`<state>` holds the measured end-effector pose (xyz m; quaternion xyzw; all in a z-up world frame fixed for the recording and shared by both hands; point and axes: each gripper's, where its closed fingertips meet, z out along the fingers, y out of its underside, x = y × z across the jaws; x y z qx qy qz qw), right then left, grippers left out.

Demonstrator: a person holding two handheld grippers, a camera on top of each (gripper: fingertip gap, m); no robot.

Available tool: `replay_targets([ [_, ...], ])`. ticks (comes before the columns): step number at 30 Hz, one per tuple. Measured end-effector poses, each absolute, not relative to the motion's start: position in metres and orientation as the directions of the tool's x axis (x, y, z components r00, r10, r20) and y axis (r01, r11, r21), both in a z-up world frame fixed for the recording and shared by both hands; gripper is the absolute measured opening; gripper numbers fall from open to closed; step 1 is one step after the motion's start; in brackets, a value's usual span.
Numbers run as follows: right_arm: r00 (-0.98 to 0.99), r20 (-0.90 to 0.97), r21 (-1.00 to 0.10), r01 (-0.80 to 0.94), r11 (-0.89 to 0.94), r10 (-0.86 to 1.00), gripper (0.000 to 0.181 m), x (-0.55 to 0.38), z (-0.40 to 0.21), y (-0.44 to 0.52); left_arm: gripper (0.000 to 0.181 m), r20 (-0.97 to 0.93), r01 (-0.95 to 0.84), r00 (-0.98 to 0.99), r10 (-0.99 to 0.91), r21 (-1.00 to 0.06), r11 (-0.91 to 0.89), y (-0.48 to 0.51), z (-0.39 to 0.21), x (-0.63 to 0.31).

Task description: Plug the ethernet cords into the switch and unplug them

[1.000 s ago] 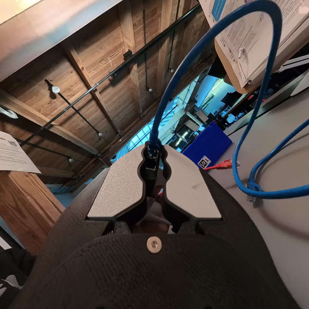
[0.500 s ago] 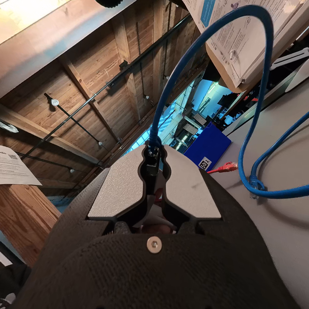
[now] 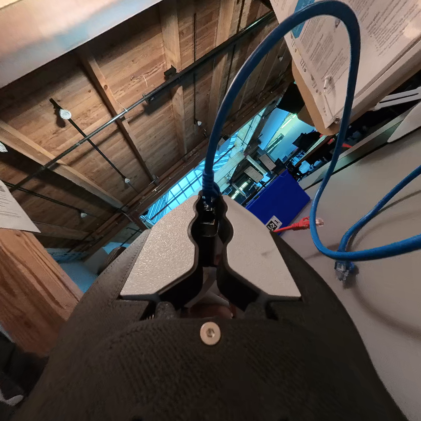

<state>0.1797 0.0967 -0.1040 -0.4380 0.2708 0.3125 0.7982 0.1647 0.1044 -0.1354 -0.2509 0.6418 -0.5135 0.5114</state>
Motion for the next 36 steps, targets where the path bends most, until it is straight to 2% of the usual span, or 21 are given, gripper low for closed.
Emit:
replay_targets([
  [9, 0.667, -0.686, -0.534, -0.732, 0.423, 0.290, 0.013, 0.180, -0.102, 0.098, 0.063, -0.463, 0.210, -0.279, -0.841, -0.884, 0.417, 0.107, -0.132, 0.165],
  [12, 0.636, -0.698, -0.484, -0.758, 0.437, 0.330, 0.011, 0.182, -0.102, 0.096, 0.063, -0.527, 0.194, -0.220, -0.821, -0.848, 0.493, 0.105, -0.131, 0.166],
  [17, 0.653, -0.684, -0.504, -0.746, 0.436, 0.325, 0.012, 0.181, -0.098, 0.095, 0.063, -0.428, 0.215, -0.282, -0.859, -0.901, 0.378, 0.103, -0.127, 0.164],
  [21, 0.627, -0.697, -0.469, -0.766, 0.439, 0.349, 0.012, 0.182, -0.099, 0.095, 0.063, -0.514, 0.191, -0.210, -0.832, -0.856, 0.481, 0.104, -0.129, 0.166],
  [25, 0.655, -0.686, -0.504, -0.741, 0.443, 0.317, 0.012, 0.183, -0.099, 0.095, 0.063, -0.445, 0.189, -0.251, -0.860, -0.894, 0.407, 0.103, -0.129, 0.166],
  [28, 0.646, -0.687, -0.489, -0.749, 0.446, 0.332, 0.013, 0.185, -0.100, 0.095, 0.063, -0.456, 0.178, -0.239, -0.857, -0.889, 0.423, 0.104, -0.130, 0.167],
  [32, 0.650, -0.697, -0.501, -0.744, 0.442, 0.303, 0.012, 0.188, -0.105, 0.097, 0.063, -0.369, 0.129, -0.285, -0.884, -0.929, 0.346, 0.104, -0.137, 0.170],
  [36, 0.640, -0.688, -0.483, -0.756, 0.442, 0.342, 0.012, 0.188, -0.103, 0.096, 0.063, -0.536, 0.128, -0.174, -0.826, -0.844, 0.521, 0.107, -0.134, 0.170],
])
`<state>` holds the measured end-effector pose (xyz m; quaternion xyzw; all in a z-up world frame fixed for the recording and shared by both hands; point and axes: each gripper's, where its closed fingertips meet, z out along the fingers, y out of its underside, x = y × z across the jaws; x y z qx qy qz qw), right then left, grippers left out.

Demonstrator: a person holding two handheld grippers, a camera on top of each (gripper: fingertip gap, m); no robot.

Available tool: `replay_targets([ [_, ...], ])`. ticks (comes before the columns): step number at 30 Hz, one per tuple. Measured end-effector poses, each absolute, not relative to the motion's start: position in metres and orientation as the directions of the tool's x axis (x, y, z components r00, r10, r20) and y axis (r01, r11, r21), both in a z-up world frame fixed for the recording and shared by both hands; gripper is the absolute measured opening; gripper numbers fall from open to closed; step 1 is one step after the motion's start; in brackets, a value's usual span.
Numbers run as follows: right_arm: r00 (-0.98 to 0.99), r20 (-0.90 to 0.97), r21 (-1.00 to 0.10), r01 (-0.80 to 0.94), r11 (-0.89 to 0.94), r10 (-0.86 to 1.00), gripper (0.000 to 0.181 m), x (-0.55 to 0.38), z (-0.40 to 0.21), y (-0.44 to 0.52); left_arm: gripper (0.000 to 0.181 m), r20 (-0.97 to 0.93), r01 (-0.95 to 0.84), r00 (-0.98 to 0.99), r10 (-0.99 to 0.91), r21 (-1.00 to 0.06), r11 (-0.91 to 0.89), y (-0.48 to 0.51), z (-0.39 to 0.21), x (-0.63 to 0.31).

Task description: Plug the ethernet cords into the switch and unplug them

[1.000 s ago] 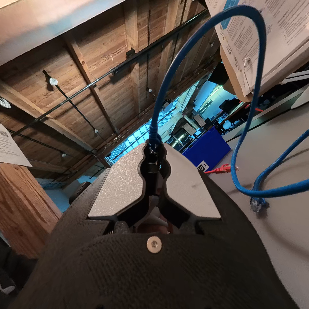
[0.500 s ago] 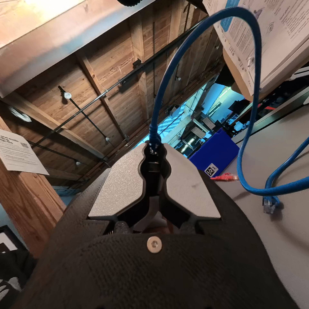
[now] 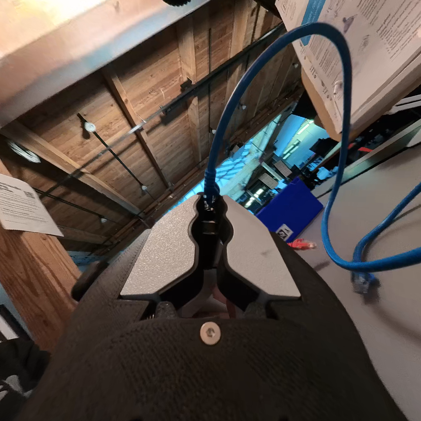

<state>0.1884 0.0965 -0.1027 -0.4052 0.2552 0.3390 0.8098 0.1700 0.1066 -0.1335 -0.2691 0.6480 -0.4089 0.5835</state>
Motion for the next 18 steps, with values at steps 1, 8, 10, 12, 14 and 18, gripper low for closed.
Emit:
replay_targets([
  [1, 0.626, -0.693, -0.465, -0.767, 0.443, 0.357, 0.012, 0.189, -0.103, 0.096, 0.063, -0.530, 0.131, -0.181, -0.829, -0.848, 0.514, 0.107, -0.134, 0.170],
  [8, 0.591, -0.707, -0.359, -0.773, 0.522, 0.389, 0.013, 0.208, -0.095, 0.081, 0.063, -0.478, 0.184, -0.191, -0.857, -0.875, 0.447, 0.115, -0.128, 0.162],
  [10, 0.636, -0.705, -0.411, -0.727, 0.550, 0.314, 0.012, 0.223, -0.096, 0.065, 0.063, -0.458, 0.183, -0.182, -0.870, -0.885, 0.428, 0.120, -0.126, 0.161],
  [12, 0.696, -0.664, -0.497, -0.684, 0.535, 0.273, 0.012, 0.221, -0.088, 0.058, 0.063, -0.405, 0.178, -0.200, -0.892, -0.910, 0.373, 0.124, -0.127, 0.163],
  [14, 0.770, -0.612, -0.628, -0.612, 0.481, 0.181, 0.012, 0.218, -0.083, 0.056, 0.063, -0.381, 0.186, -0.185, -0.906, -0.919, 0.349, 0.129, -0.125, 0.162],
  [18, 0.873, -0.471, -0.812, -0.486, 0.324, 0.129, 0.013, 0.216, -0.055, 0.041, 0.063, -0.375, 0.172, -0.184, -0.909, -0.923, 0.345, 0.137, -0.129, 0.164],
])
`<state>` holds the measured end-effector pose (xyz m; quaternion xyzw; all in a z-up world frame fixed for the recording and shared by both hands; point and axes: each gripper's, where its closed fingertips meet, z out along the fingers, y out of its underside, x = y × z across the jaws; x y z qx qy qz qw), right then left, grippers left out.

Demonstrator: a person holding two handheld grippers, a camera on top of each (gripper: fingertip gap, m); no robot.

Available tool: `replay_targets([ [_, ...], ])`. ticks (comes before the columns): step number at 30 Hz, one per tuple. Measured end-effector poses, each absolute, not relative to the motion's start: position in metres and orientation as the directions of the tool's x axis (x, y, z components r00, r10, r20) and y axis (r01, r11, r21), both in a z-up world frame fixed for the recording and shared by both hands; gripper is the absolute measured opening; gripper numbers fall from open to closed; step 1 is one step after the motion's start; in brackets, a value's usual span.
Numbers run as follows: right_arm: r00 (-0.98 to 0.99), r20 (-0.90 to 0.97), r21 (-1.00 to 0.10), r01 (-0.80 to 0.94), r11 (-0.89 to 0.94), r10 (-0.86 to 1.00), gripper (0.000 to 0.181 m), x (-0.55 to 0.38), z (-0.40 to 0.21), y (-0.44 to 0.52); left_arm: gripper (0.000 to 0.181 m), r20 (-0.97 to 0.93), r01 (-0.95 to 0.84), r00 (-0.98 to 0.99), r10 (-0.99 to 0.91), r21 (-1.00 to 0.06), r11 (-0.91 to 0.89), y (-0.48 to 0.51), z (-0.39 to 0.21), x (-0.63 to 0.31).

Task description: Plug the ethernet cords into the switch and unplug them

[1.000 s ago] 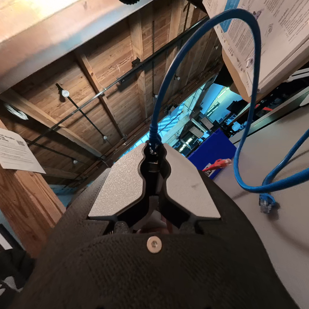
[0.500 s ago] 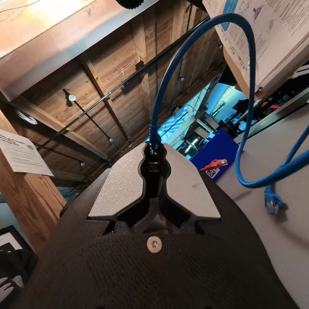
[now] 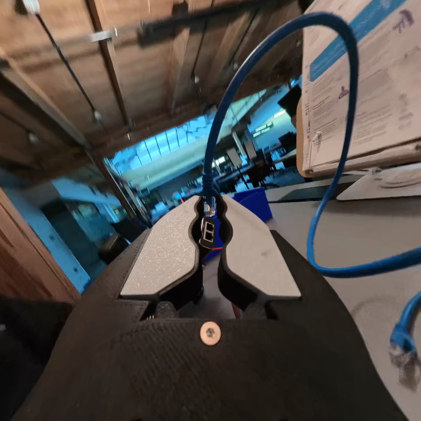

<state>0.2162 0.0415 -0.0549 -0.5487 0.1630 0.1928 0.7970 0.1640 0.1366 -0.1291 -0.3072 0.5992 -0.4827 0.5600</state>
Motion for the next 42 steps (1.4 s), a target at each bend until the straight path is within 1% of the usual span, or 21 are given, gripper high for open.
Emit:
replay_targets([
  [3, 0.942, -0.325, -0.913, -0.334, 0.236, 0.080, 0.012, 0.217, -0.018, 0.015, 0.063, -0.350, 0.177, -0.190, -0.917, -0.931, 0.319, 0.138, -0.128, 0.164],
  [5, 0.971, -0.238, -0.956, -0.238, 0.169, 0.021, 0.013, 0.228, 0.001, -0.007, 0.063, -0.345, 0.165, -0.199, -0.917, -0.934, 0.316, 0.138, -0.130, 0.165],
  [8, 0.986, -0.154, -0.988, -0.152, 0.040, -0.069, 0.012, 0.257, 0.017, -0.040, 0.063, -0.342, 0.169, -0.213, -0.915, -0.935, 0.311, 0.136, -0.130, 0.164],
  [10, 0.992, -0.066, -0.990, -0.079, -0.118, -0.109, 0.012, 0.275, 0.018, -0.061, 0.063, -0.347, 0.165, -0.218, -0.912, -0.934, 0.316, 0.135, -0.132, 0.165],
  [11, 0.986, -0.019, -0.979, -0.051, -0.196, -0.163, 0.012, 0.289, 0.018, -0.073, 0.063, -0.349, 0.165, -0.222, -0.910, -0.934, 0.318, 0.134, -0.132, 0.165],
  [13, 0.982, 0.055, -0.929, -0.016, -0.370, -0.180, 0.013, 0.307, 0.013, -0.095, 0.063, -0.347, 0.164, -0.228, -0.910, -0.934, 0.316, 0.133, -0.132, 0.165],
  [15, 0.973, 0.107, -0.873, -0.007, -0.487, -0.206, 0.013, 0.327, 0.013, -0.116, 0.063, -0.345, 0.164, -0.233, -0.909, -0.935, 0.313, 0.133, -0.133, 0.165],
  [17, 0.966, 0.125, -0.858, -0.009, -0.513, -0.226, 0.012, 0.342, 0.024, -0.130, 0.063, -0.345, 0.161, -0.235, -0.909, -0.936, 0.314, 0.133, -0.133, 0.165],
  [20, 0.971, 0.109, -0.881, -0.003, -0.472, -0.210, 0.012, 0.351, 0.048, -0.141, 0.063, -0.344, 0.158, -0.236, -0.909, -0.936, 0.314, 0.133, -0.134, 0.165],
  [21, 0.972, 0.113, -0.873, -0.002, -0.487, -0.206, 0.012, 0.354, 0.050, -0.145, 0.063, -0.345, 0.158, -0.235, -0.909, -0.936, 0.314, 0.133, -0.134, 0.165],
  [23, 0.970, 0.140, -0.824, 0.001, -0.567, -0.201, 0.012, 0.362, 0.041, -0.154, 0.063, -0.342, 0.158, -0.236, -0.910, -0.937, 0.311, 0.134, -0.134, 0.165],
  [25, 0.969, 0.105, -0.818, -0.044, -0.574, -0.223, 0.012, 0.367, 0.036, -0.156, 0.063, -0.341, 0.157, -0.235, -0.910, -0.937, 0.311, 0.134, -0.134, 0.165],
  [26, 0.966, 0.116, -0.794, -0.050, -0.605, -0.232, 0.012, 0.370, 0.031, -0.159, 0.063, -0.340, 0.156, -0.238, -0.910, -0.938, 0.310, 0.134, -0.134, 0.165],
  [27, 0.950, 0.169, -0.759, -0.045, -0.649, -0.263, 0.012, 0.378, 0.025, -0.165, 0.063, -0.338, 0.155, -0.241, -0.910, -0.939, 0.308, 0.134, -0.135, 0.165],
  [29, 0.938, 0.207, -0.686, -0.064, -0.725, -0.279, 0.012, 0.385, 0.016, -0.178, 0.063, -0.339, 0.155, -0.242, -0.909, -0.938, 0.309, 0.133, -0.135, 0.165],
  [31, 0.907, 0.278, -0.665, -0.055, -0.745, -0.315, 0.012, 0.394, 0.022, -0.189, 0.063, -0.337, 0.155, -0.245, -0.909, -0.939, 0.307, 0.133, -0.135, 0.165],
  [33, 0.926, 0.251, -0.696, -0.030, -0.718, -0.282, 0.012, 0.387, 0.032, -0.186, 0.063, -0.335, 0.156, -0.247, -0.909, -0.940, 0.304, 0.133, -0.135, 0.165],
  [37, 0.967, 0.176, -0.582, -0.046, -0.812, -0.182, 0.012, 0.382, 0.002, -0.186, 0.063, -0.337, 0.159, -0.255, -0.906, -0.939, 0.305, 0.130, -0.134, 0.165],
  [40, 0.984, 0.143, -0.564, -0.007, -0.826, -0.106, 0.012, 0.376, -0.011, -0.179, 0.063, -0.339, 0.158, -0.253, -0.906, -0.939, 0.307, 0.131, -0.135, 0.165],
  [42, 0.982, 0.149, -0.532, -0.017, -0.847, -0.114, 0.012, 0.383, -0.020, -0.181, 0.063, -0.331, 0.158, -0.252, -0.909, -0.941, 0.299, 0.132, -0.134, 0.165],
])
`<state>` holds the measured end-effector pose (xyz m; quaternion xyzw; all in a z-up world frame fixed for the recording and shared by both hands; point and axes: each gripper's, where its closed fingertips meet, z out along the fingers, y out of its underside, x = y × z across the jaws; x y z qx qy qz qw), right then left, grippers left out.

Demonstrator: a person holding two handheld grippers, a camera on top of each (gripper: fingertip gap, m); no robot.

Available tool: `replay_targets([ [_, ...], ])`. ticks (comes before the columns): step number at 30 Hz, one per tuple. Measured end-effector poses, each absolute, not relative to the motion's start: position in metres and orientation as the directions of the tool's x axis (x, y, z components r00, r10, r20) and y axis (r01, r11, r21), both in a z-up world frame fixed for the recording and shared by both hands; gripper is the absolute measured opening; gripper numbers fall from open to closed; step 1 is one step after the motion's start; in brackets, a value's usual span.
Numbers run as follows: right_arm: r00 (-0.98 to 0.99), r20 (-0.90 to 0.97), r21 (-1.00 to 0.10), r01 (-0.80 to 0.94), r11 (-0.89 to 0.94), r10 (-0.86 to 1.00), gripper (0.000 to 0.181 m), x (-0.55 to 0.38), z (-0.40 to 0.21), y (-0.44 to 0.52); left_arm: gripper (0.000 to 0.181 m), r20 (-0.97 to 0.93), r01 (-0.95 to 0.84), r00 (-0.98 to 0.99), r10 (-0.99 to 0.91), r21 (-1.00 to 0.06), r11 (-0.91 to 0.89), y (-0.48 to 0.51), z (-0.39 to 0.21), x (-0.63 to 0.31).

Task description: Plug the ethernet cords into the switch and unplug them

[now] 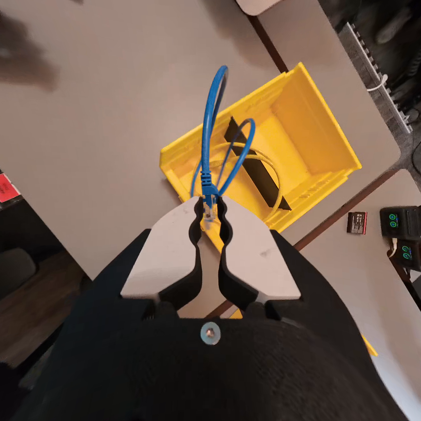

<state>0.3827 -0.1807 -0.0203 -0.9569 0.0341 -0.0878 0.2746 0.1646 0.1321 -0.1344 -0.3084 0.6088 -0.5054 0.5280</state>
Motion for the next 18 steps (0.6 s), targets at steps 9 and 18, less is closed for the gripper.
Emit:
replay_targets([
  [9, 0.922, 0.307, -0.202, -0.180, -0.963, -0.237, 0.012, 0.445, -0.095, -0.220, 0.063, -0.332, 0.161, -0.273, -0.903, -0.941, 0.298, 0.127, -0.135, 0.164],
  [18, 0.885, 0.428, -0.061, -0.177, -0.982, -0.186, 0.011, 0.474, -0.149, -0.205, 0.063, -0.335, 0.155, -0.284, -0.898, -0.941, 0.302, 0.125, -0.137, 0.165],
])
